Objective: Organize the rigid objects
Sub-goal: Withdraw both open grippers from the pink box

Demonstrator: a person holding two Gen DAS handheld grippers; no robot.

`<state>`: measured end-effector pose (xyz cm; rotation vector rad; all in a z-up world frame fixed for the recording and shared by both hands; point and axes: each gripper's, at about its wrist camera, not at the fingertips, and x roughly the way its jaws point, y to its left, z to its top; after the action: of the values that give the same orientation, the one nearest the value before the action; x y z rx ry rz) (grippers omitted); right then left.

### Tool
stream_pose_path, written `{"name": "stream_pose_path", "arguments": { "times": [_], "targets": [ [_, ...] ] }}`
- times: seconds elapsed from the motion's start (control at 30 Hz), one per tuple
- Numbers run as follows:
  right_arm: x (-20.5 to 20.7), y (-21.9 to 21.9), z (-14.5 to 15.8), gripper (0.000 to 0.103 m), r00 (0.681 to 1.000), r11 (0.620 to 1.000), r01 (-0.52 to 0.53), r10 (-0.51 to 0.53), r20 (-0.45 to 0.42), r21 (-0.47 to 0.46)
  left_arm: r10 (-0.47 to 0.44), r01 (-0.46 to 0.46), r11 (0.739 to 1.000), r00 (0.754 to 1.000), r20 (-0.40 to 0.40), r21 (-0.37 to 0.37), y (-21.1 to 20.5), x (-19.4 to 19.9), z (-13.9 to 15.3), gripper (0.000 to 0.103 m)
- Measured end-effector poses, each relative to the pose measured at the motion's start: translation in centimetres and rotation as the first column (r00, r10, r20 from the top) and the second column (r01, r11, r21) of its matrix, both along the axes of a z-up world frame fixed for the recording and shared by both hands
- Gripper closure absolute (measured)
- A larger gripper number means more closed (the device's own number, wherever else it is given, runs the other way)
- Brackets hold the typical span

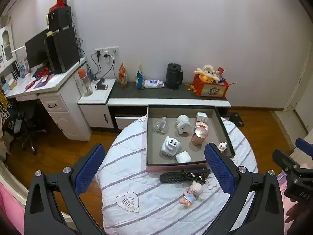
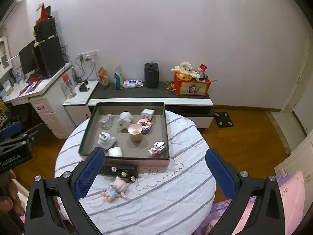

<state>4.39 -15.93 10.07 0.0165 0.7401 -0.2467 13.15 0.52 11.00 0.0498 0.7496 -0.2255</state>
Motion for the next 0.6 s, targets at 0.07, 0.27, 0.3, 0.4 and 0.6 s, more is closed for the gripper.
{"name": "stream_pose_path", "arguments": {
  "times": [0.07, 0.27, 0.3, 0.4, 0.6],
  "targets": [
    [-0.5, 0.4, 0.1, 0.000, 1.000, 1.000, -0.008, 0.008, 0.003, 0.002, -0.005, 0.005, 1.000, 1.000, 0.009, -0.005, 0.3, -0.8, 0.4, 0.000],
    [-1.0, 1.4, 0.1, 0.000, 1.000, 1.000, -0.023, 0.023, 0.010, -0.001, 0.012, -0.012, 1.000, 1.000, 0.012, -0.017, 1.1, -1.7, 0.6, 0.000],
    [-1.2, 1.6, 0.2, 0.000, 1.000, 1.000, -0.024, 0.025, 0.014, -0.005, 0.014, -0.014, 1.000, 1.000, 0.015, -0.022, 1.2, -1.8, 0.7, 0.000],
    [-1.5, 1.7, 0.3, 0.000, 1.000, 1.000, -0.022, 0.022, 0.018, -0.011, 0.012, -0.012, 1.000, 1.000, 0.022, -0.022, 1.2, -2.0, 0.9, 0.000],
    [-1.6, 1.4, 0.0, 0.000, 1.000, 1.000, -0.011, 0.011, 0.011, -0.008, 0.002, -0.001, 1.000, 1.000, 0.023, -0.019, 0.8, -2.2, 0.7, 0.000]
  ]
}}
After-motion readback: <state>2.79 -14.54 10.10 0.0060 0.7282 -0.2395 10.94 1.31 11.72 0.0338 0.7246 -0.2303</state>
